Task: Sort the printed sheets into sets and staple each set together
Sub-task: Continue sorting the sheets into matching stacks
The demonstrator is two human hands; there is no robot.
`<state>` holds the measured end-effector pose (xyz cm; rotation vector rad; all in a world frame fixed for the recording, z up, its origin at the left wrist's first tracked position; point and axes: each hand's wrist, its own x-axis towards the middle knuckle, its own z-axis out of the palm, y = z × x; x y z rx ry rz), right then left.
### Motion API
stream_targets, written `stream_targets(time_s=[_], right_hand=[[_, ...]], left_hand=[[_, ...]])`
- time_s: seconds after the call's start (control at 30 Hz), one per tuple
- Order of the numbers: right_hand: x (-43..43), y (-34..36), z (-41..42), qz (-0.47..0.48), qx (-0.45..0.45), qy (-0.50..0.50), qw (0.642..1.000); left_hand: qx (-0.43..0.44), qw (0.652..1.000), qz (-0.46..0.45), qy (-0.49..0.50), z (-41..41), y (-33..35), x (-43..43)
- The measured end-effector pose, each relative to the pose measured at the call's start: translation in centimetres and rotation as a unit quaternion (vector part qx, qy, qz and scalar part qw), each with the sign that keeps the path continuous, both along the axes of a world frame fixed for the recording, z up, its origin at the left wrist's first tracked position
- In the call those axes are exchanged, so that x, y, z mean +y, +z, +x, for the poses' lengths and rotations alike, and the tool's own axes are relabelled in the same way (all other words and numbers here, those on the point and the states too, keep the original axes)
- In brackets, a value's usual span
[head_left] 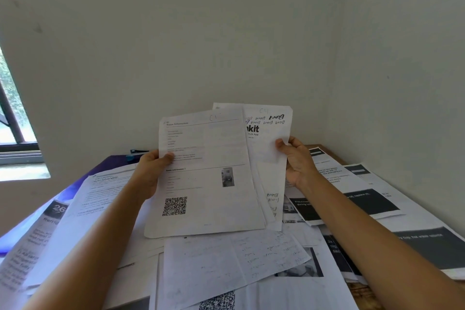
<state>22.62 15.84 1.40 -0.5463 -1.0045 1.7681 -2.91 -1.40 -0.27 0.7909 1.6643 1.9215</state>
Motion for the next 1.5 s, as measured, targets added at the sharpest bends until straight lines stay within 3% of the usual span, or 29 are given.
stream_targets(time_s=[0.4,0.87,0.97,1.1,1.23,1.4,1.5], right_hand=[[0.3,0.0,0.2,0.012,-0.006,0.020,1.000],[-1.8,-0.2,-1.6,0.042,-0.085,0.126,0.987],[-1.6,-0.1,-1.6,0.064,-0.144,0.170,0.973],[-1.5,-0.8,-1.6,0.169,-0.269,0.103,0.943],[-0.7,-0.7,-1.3,0.162,-0.279,0.060,0.945],[2.2,-0.1,0.6,0.119,-0.249,-0.013,0.961],[4.6,-0.3,2.5,0.076,-0.228,-0.016,0.971]], left_hand=[[0.010,1.000,0.006,-0.018,0.6,0.1,0.3],[0.008,1.000,-0.012,0.003,2.9,0.7,2.1],[0.002,1.000,-0.013,-0.005,3.1,0.9,2.0],[0.064,0.995,-0.058,-0.041,3.3,0.9,1.4],[0.069,0.993,-0.041,-0.090,3.9,1.4,0.7],[0.101,0.993,-0.063,-0.003,2.2,1.6,0.3],[0.209,0.957,-0.184,0.076,0.8,1.3,0.0]])
